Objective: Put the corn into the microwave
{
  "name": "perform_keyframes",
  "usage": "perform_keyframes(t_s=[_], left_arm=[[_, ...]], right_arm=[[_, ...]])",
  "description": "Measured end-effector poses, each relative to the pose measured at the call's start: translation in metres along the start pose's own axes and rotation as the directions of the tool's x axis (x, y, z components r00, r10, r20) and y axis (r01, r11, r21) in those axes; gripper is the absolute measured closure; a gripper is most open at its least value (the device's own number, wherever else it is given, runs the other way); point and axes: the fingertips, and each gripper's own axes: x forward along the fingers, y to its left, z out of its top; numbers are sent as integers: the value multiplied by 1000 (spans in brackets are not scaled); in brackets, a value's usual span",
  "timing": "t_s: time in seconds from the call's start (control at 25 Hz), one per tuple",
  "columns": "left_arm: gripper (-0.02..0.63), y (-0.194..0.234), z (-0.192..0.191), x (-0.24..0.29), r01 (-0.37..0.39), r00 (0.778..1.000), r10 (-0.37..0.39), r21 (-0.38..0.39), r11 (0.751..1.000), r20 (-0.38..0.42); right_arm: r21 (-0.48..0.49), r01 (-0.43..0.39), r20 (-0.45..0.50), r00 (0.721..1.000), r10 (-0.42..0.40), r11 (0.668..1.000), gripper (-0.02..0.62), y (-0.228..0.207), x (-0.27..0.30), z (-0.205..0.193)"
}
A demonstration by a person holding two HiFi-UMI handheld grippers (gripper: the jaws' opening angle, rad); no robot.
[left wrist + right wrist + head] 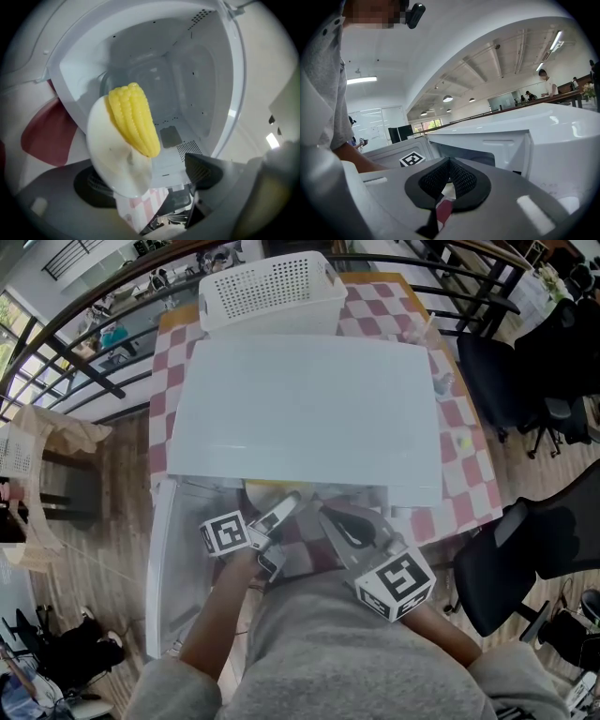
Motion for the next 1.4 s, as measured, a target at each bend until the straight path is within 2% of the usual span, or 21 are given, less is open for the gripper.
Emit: perform_keyframes(t_s=[0.12, 0.36, 0.48, 0.68, 0.96, 1.08, 1.24, 1.36, 1.4], left_arm=[[151, -2, -3, -1, -7, 999, 8, 34, 999, -40], [111, -4, -21, -7, -32, 983, 63, 179, 983, -172], [110, 4, -30, -15, -70, 964, 142, 303, 950, -223], [137, 16, -34, -25, -152, 928, 286, 459, 875, -239], [311, 30, -28, -22, -236, 897, 402, 566, 790, -186], [339, 31, -28, -23, -253, 892, 416, 568, 783, -175], [373, 32, -24, -23, -287, 880, 442, 546, 787, -175], [464, 37, -14, -24, -347, 861, 487, 529, 774, -149], [545, 39, -9, -24, -375, 849, 511, 530, 761, -134]], right_arm=[[-2, 0, -3, 1000, 0, 1000, 597, -1, 1, 1], [-4, 3, -8, 1000, -3, 1000, 597, -2, 1, -1], [-7, 6, -12, 1000, -6, 1000, 597, -4, 1, -3], [-2, 7, -13, 1000, -7, 1000, 597, -5, 1, -3], [-7, 6, -18, 1000, -6, 1000, 597, -5, 1, -6], [-6, 8, -16, 1000, -8, 1000, 597, -6, 0, -5], [-2, 13, -13, 1000, -13, 1000, 597, -9, -2, -5], [0, 17, -10, 1000, -17, 1000, 597, -11, -3, -5], [2, 18, -10, 1000, -18, 1000, 597, -11, -3, -5]])
